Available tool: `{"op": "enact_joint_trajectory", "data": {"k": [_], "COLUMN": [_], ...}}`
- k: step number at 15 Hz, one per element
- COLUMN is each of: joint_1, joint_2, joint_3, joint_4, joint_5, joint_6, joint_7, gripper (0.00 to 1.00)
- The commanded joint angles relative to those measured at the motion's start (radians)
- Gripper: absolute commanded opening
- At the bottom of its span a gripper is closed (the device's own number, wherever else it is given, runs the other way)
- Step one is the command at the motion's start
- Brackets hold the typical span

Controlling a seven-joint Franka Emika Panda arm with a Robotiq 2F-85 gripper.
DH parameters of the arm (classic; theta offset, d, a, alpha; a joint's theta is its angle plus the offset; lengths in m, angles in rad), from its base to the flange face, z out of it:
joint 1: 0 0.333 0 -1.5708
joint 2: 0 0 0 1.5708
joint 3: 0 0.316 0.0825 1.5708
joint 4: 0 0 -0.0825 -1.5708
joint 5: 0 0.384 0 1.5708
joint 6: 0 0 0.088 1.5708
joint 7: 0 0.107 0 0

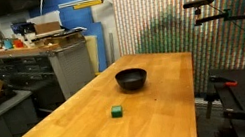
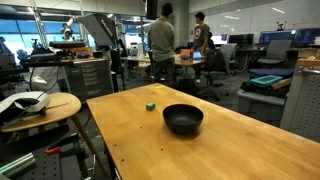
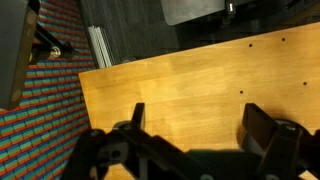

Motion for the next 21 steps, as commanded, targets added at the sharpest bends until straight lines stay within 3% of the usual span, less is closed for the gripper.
{"op": "enact_joint_trajectory", "data": {"k": [1, 16, 21], "joint_1": [0.02, 0.02, 0.072], "joint_2": [0.0, -0.002, 0.074], "joint_3": [-0.018, -0.018, 0.032], "joint_4": [0.004, 0.009, 0.049], "joint_5": [-0.004, -0.004, -0.008], "joint_6": [-0.003, -0.003, -0.008], "joint_7": [0.004, 0.004, 0.042], "gripper": [1.0, 1.0, 1.0]}}
